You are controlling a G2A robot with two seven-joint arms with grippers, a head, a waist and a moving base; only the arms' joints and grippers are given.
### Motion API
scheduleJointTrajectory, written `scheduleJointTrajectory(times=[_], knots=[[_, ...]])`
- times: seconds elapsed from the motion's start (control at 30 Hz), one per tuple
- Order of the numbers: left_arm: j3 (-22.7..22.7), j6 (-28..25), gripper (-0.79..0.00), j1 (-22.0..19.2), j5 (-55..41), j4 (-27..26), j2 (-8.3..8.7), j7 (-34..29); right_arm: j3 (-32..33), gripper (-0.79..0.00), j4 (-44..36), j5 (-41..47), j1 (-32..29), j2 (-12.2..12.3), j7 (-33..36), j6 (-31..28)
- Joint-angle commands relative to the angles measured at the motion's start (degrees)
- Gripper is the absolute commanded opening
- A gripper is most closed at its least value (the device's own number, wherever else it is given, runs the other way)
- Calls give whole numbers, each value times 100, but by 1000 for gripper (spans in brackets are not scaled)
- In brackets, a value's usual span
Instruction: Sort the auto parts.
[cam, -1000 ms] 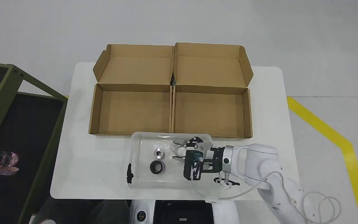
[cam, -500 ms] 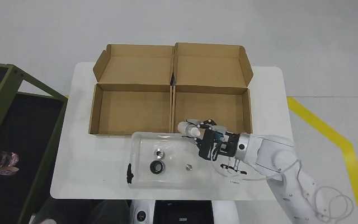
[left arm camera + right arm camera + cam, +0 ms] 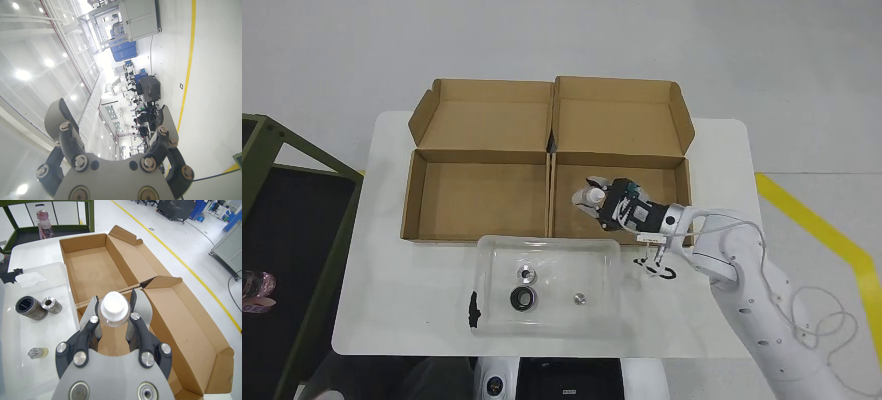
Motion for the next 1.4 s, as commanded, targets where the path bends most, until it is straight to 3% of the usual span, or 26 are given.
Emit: scheduleJointTrajectory(times=[0.0,0.4,0.73,0.77,0.8,0.83,0.87,1.07,1.1,1.13,1.17,1.37], knots=[[0,0,0,0,0,0,0,0,-127,-785,232,88,179,-33,55,78],[0,0,0,0,0,0,0,0,-820,-785,1484,457,1059,-256,150,410],[0,0,0,0,0,0,0,0,-1127,-779,2192,514,1374,-378,100,527],[0,0,0,0,0,0,0,0,-1145,-711,2238,515,1391,-388,74,535],[0,0,0,0,0,0,0,0,-1160,-576,2285,510,1410,-396,60,542],[0,0,0,0,0,0,0,0,-1172,-489,2318,512,1426,-404,45,553],[0,0,0,0,0,0,0,0,-1188,-437,2345,503,1434,-411,35,562],[0,0,0,0,0,0,0,0,-1252,-394,2526,466,1502,-450,-35,600],[0,0,0,0,0,0,0,0,-1246,-323,2522,499,1493,-456,-73,619],[0,0,0,0,0,0,0,0,-1223,-120,2494,584,1472,-459,-129,624],[0,0,0,0,0,0,0,0,-1190,0,2446,609,1459,-454,-140,617],[0,0,0,0,0,0,0,0,-777,0,1616,592,1162,-333,98,553]])
